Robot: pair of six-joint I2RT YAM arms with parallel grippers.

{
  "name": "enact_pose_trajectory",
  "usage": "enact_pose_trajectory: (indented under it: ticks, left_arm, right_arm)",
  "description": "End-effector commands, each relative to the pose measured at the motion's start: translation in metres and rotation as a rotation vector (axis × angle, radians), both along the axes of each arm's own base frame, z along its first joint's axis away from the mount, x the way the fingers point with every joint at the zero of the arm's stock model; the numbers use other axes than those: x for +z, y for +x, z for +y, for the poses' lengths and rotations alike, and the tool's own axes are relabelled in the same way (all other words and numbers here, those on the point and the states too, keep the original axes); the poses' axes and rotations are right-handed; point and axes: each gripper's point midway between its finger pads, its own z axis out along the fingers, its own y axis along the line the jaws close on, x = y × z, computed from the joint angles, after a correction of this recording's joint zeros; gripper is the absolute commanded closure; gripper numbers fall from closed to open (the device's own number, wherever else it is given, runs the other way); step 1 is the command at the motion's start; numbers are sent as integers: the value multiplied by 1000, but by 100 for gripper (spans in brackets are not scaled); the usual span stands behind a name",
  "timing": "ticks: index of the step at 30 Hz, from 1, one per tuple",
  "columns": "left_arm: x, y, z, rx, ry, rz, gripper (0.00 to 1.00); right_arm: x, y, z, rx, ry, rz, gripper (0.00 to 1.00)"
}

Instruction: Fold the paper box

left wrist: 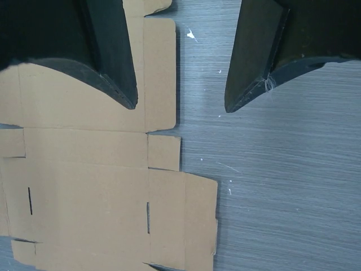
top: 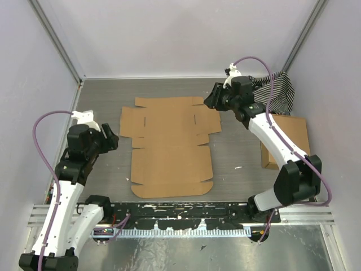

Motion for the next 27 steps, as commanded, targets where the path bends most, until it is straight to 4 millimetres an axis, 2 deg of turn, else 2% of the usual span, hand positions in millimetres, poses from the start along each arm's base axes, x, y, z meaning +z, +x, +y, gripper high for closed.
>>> enact_pose_trajectory:
  ticks: [1, 5, 6, 7, 8, 11, 12, 13, 15, 17, 18, 20, 24, 27]
  left_arm:
    - [5, 9, -6, -16, -19, -14, 30]
    - [10, 31, -14, 4, -82, 19, 29]
    - [12, 41, -17, 11, -103, 24, 29]
    - [16, 53, -21, 8, -119, 29, 29]
    - [18, 64, -25, -4, -128, 39, 25]
    - [31, 101, -31, -12, -123, 75, 24]
    - [35, 112, -32, -12, -118, 93, 24]
    - [34, 123, -34, -13, -116, 125, 24]
    - [42, 146, -41, -30, -122, 154, 21]
    - [45, 162, -48, -55, -140, 172, 11]
    - [45, 170, -55, -83, -156, 171, 12]
    - [39, 182, -63, -109, -178, 162, 15]
    - [13, 209, -60, -50, -187, 168, 7]
    - [-11, 229, -61, -23, -181, 242, 9]
  right_arm:
    - [25, 22, 0, -6, -45, -53, 53]
    - [27, 43, 7, 9, -59, -49, 49]
    - [29, 49, 9, 13, -62, -49, 32]
    - [29, 56, 11, 12, -68, -44, 28]
    - [28, 64, 11, 6, -73, -34, 27]
    - [27, 84, 15, 10, -85, -11, 23]
    - [27, 89, 17, 13, -84, 0, 15]
    - [26, 94, 18, 15, -83, 17, 11]
    - [19, 102, 20, 8, -82, 67, 11]
    - [9, 108, 19, 4, -83, 112, 13]
    - [3, 109, 17, -9, -88, 131, 15]
    - [-13, 108, 7, -50, -118, 158, 16]
    - [-53, 106, -17, -152, -170, 207, 14]
    - [-73, 115, -17, -132, -160, 230, 14]
